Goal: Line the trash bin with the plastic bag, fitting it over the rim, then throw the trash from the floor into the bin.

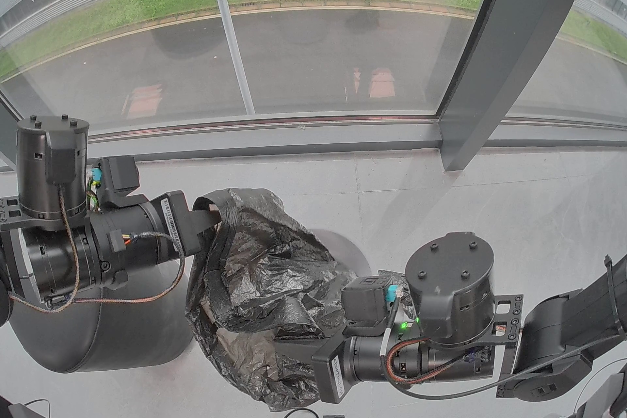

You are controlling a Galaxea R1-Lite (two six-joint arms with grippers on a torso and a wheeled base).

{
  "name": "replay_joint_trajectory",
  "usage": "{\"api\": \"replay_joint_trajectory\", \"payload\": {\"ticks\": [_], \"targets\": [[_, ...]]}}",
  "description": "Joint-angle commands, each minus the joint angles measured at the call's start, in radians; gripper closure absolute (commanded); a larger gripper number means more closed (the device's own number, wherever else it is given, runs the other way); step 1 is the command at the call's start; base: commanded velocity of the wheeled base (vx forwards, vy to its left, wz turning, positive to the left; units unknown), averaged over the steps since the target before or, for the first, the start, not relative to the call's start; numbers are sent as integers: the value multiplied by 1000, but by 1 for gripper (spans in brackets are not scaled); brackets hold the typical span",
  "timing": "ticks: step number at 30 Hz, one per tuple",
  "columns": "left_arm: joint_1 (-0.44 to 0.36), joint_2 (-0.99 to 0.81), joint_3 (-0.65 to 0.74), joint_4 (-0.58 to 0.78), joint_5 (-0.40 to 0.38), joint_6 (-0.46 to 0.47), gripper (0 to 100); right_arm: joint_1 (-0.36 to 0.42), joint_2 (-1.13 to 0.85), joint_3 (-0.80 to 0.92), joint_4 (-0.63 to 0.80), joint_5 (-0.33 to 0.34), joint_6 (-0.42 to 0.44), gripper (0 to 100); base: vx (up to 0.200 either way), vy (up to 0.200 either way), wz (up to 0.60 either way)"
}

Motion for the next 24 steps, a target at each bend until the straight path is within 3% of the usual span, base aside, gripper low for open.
{"api": "replay_joint_trajectory", "payload": {"ticks": [1, 15, 24], "targets": [[5, -18, 16, 1, 1, 0, 100, 15, 18, -18, 1, 0, 2, 100, 0, 0, 0], [34, 72, 33, -31, -7, -6, 100, -73, 113, -21, -5, 0, 0, 100, 0, 0, 0], [57, 176, 33, -107, -7, -5, 100, -134, 210, -16, -116, 1, 2, 100, 0, 0, 0]]}}
